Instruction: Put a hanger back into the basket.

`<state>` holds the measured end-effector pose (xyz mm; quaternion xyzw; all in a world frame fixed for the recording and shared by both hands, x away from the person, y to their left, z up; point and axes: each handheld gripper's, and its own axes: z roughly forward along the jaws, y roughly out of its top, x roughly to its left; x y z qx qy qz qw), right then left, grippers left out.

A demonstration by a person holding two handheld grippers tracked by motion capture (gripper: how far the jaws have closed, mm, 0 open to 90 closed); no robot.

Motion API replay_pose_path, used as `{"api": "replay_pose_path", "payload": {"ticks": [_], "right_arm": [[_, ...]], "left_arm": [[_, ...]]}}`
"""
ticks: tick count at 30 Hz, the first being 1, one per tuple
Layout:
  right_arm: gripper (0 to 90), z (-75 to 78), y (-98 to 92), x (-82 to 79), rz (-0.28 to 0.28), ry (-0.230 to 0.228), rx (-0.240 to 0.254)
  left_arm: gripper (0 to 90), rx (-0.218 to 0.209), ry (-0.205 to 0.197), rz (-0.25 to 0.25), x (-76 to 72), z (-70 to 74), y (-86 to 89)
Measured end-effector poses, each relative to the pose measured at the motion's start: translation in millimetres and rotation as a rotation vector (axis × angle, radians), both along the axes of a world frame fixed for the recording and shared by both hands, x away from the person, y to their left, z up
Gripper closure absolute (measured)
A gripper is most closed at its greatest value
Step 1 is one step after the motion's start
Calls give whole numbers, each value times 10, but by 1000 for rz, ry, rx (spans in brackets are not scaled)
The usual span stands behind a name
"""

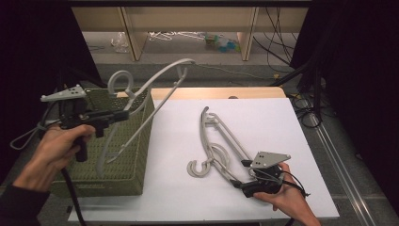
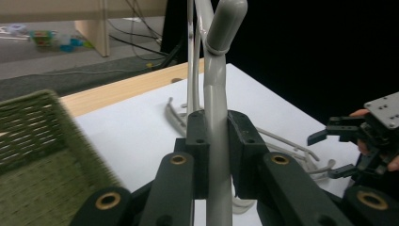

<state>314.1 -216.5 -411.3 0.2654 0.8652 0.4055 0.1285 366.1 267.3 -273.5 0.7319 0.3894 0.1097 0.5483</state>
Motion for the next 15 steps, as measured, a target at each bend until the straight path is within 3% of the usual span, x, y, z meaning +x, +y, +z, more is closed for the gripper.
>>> {"api": "replay_pose_path", "payload": {"ticks": [5,8,10,15], "right_arm": [[254,-7,4,0,-1,9,-3],[254,-6,3,4,1,9,-3],[254,-11,2,5,2,13,-3],[254,-20,9,10,9,11,-6]], "left_arm": [[795,-24,15,15,24,-78,301],[794,2,1,19,26,-111,398],[795,-30,3,31,29,-178,539],[794,-45,26,32,89,-271,710]]}}
